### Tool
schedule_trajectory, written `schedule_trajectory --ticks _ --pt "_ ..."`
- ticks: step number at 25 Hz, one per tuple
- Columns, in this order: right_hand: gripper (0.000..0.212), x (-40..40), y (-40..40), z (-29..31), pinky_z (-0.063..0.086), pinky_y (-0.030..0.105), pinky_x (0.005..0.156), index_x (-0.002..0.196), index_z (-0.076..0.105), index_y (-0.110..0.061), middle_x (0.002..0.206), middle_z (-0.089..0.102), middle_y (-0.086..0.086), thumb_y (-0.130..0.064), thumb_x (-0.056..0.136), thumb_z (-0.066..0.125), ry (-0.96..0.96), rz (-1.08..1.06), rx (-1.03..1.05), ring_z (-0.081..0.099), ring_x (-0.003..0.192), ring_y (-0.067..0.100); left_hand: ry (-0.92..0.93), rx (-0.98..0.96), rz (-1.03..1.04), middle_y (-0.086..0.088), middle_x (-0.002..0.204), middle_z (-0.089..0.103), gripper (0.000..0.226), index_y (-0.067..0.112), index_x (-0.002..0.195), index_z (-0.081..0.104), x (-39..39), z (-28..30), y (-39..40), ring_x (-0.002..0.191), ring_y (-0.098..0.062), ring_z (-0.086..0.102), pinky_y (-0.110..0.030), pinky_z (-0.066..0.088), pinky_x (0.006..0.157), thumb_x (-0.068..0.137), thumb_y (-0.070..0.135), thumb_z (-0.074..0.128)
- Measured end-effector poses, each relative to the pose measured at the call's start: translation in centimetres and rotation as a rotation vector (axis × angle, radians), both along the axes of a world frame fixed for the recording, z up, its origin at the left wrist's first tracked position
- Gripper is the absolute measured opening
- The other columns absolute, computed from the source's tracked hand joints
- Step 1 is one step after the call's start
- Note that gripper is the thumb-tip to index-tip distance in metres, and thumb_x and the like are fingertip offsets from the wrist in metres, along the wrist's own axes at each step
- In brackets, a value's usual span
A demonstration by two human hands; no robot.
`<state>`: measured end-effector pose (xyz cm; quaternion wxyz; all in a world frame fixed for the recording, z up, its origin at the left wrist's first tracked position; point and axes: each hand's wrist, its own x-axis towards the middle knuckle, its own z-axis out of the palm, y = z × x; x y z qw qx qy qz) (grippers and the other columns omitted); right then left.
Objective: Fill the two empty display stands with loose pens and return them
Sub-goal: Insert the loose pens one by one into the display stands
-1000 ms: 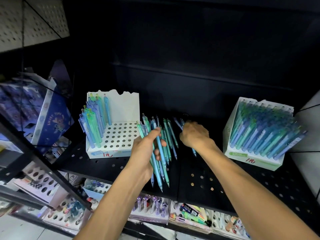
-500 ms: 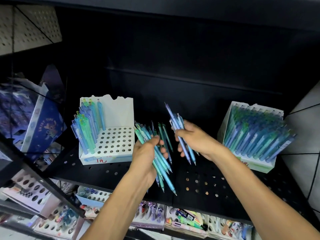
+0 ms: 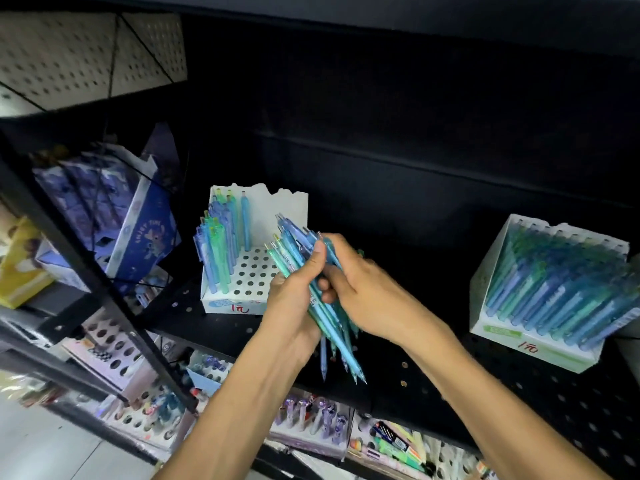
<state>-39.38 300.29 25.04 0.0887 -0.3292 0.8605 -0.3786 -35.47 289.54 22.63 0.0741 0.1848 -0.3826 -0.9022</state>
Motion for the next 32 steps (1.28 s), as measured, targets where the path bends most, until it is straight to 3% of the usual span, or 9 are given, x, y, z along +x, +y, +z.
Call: schedule_trajectory --ticks 4,7,10,13,17,19,23,30,32 --pt "0.053 0.5 -1.9 -0.5 0.051 0.019 0.072 0.146 0.012 -0.062 0.089 0.061 -0.017 -0.036 0.106 0.035 0.027 0.039 -0.037 0.060 0.076 -0.006 -0.001 0.001 0.123 0.001 0.063 0.053 0.041 0.000 0.111 0.059 0.8 0.7 -2.0 0.049 -0.008 0.045 -0.021 0.041 0.044 0.081 0.021 0.077" --pt "0.042 0.7 -3.4 -0.6 0.051 0.020 0.071 0.145 0.024 -0.048 0.087 0.062 -0.015 -0.037 0.106 0.033 0.074 0.097 -0.033 0.061 0.076 -0.003 -0.021 -0.097 0.239 0.000 0.062 0.057 0.018 0.009 0.092 0.058 1.5 0.7 -3.2 0.053 -0.011 0.048 -0.023 0.042 0.046 0.088 0.017 0.074" --pt "0.022 1.3 -5.0 -1.0 0.053 0.040 0.070 0.125 0.037 -0.030 0.084 0.066 -0.009 -0.038 0.106 0.030 0.304 0.057 0.008 0.065 0.074 0.016 -0.001 -0.196 0.324 0.004 0.060 0.059 0.012 0.008 0.089 0.062 2.1 0.6 -3.9 0.052 -0.008 0.050 -0.022 0.043 0.046 0.091 0.016 0.070" --pt "0.025 1.6 -6.2 -1.3 0.051 0.044 0.064 0.110 0.048 -0.022 0.077 0.068 -0.003 -0.036 0.105 0.028 0.367 -0.056 -0.165 0.064 0.068 0.021 0.066 -0.293 0.406 0.004 0.063 0.061 0.013 0.013 0.081 0.065 2.7 1.2 -4.6 0.052 -0.007 0.049 -0.022 0.043 0.048 0.094 0.014 0.066" --pt "0.034 -0.3 -6.2 0.0 0.046 0.034 0.068 0.087 0.059 -0.017 0.074 0.067 -0.007 -0.029 0.096 0.029 0.331 -0.288 -0.410 0.060 0.068 0.006 0.115 -0.392 0.482 0.001 0.073 0.072 0.017 0.016 0.079 0.062 3.9 1.6 -7.6 0.049 -0.006 0.045 -0.021 0.044 0.050 0.096 0.015 0.063" --pt "0.031 -1.4 -6.6 0.5 0.041 0.024 0.068 0.096 0.062 -0.019 0.082 0.060 -0.015 -0.027 0.103 0.033 0.282 -0.324 -0.469 0.055 0.074 -0.001 0.103 -0.447 0.497 -0.003 0.075 0.072 0.017 0.014 0.078 0.063 4.5 1.2 -9.2 0.048 -0.007 0.043 -0.017 0.048 0.053 0.096 0.017 0.063" --pt "0.018 -1.8 -9.4 -0.3 0.051 0.015 0.067 0.112 0.059 -0.023 0.098 0.063 -0.003 -0.022 0.106 0.041 0.138 -0.272 -0.532 0.066 0.077 0.003 0.053 -0.489 0.499 0.004 0.060 0.066 0.018 0.013 0.079 0.063 5.1 0.7 -11.0 0.047 -0.009 0.040 -0.006 0.045 0.051 0.096 0.019 0.062" --pt "0.020 -3.3 -13.3 -3.0 0.055 0.042 0.076 0.116 0.055 -0.010 0.095 0.064 0.001 -0.023 0.105 0.044 0.273 -0.256 -0.359 0.067 0.085 0.020 0.018 -0.436 0.495 -0.001 0.068 0.064 0.016 0.019 0.079 0.061 5.8 0.3 -12.8 0.048 -0.012 0.041 -0.018 0.047 0.052 0.092 0.021 0.068" --pt "0.019 -4.1 -13.5 -2.8 0.057 0.041 0.077 0.116 0.056 -0.009 0.096 0.065 0.003 -0.021 0.105 0.046 0.263 -0.251 -0.344 0.067 0.085 0.020 -0.005 -0.421 0.495 -0.002 0.073 0.067 0.013 0.018 0.081 0.063 5.9 0.1 -13.2 0.048 -0.012 0.042 -0.020 0.047 0.053 0.091 0.022 0.069"
